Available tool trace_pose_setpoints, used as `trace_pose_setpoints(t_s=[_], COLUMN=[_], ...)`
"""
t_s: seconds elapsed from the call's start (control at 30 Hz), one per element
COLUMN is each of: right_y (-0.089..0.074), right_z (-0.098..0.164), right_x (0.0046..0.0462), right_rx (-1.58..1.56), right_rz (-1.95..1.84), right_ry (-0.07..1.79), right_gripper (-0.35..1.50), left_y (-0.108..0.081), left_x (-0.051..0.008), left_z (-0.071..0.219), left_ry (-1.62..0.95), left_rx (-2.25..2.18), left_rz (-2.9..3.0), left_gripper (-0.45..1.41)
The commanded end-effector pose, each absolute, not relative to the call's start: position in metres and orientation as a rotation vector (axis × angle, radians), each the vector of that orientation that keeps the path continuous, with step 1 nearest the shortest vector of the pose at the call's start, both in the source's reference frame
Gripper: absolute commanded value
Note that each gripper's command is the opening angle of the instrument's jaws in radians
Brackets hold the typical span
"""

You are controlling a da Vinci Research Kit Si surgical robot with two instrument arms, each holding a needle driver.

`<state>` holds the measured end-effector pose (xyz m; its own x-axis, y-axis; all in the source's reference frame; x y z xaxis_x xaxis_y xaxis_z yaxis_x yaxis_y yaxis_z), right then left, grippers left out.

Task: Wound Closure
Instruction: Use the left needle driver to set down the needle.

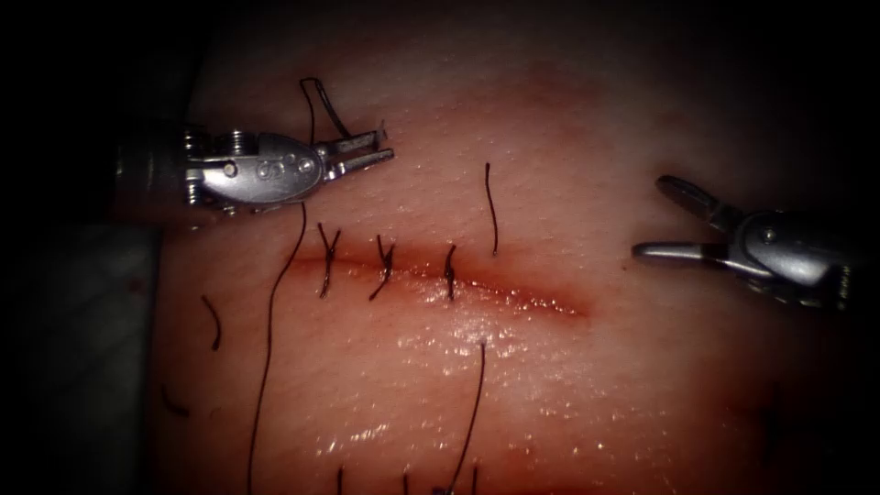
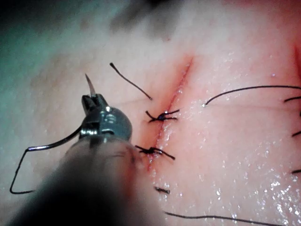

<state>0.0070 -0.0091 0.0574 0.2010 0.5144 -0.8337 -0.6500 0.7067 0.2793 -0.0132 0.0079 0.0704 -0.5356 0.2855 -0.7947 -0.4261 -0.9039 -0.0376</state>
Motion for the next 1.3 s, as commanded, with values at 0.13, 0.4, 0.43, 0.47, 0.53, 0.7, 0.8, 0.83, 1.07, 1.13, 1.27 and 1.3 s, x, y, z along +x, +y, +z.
trace_pose_setpoints(t_s=[0.13,0.4,0.43,0.47,0.53,0.7,0.8,0.83,1.07,1.13,1.27,1.3], right_y=[-0.01,-0.011,-0.012,-0.012,-0.012,-0.012,-0.013,-0.013,-0.013,-0.014,-0.014,-0.014], right_z=[0.06,0.061,0.061,0.061,0.061,0.061,0.061,0.061,0.061,0.061,0.06,0.06], right_x=[0.0087,0.0093,0.0094,0.0095,0.0097,0.01,0.0101,0.0101,0.0106,0.0107,0.0108,0.0108], right_rx=[-0.134,-0.122,-0.121,-0.118,-0.119,-0.111,-0.11,-0.109,-0.1,-0.107,-0.119,-0.122], right_rz=[0.793,0.769,0.768,0.765,0.763,0.752,0.751,0.749,0.714,0.704,0.682,0.675], right_ry=[1.073,1.053,1.056,1.056,1.06,1.053,1.052,1.054,1.058,1.057,1.059,1.06], right_gripper=[1.45,1.43,1.43,1.43,1.43,1.41,1.41,1.41,1.45,1.45,1.46,1.46], left_y=[0.01,0.009,0.009,0.009,0.009,0.013,0.016,0.016,0.009,0.006,0.002,0.0], left_x=[-0.0145,-0.0127,-0.0128,-0.0128,-0.0127,-0.0118,-0.0112,-0.0111,-0.0112,-0.0113,-0.0114,-0.0114], left_z=[0.074,0.076,0.075,0.075,0.074,0.073,0.073,0.073,0.071,0.07,0.068,0.068], left_ry=[0.194,0.116,0.102,0.09,0.058,0.068,0.169,0.177,0.079,0.032,0.029,0.011], left_rx=[-1.189,-1.108,-1.102,-1.106,-1.129,-1.088,-1.09,-1.093,-1.356,-1.424,-1.517,-1.584], left_rz=[2.371,2.277,2.289,2.294,2.286,2.399,2.437,2.435,2.47,2.488,2.493,2.48], left_gripper=[-0.45,1.18,1.2,1.22,1.22,1.12,1.06,1.03,0.26,0.04,-0.04,-0.06])
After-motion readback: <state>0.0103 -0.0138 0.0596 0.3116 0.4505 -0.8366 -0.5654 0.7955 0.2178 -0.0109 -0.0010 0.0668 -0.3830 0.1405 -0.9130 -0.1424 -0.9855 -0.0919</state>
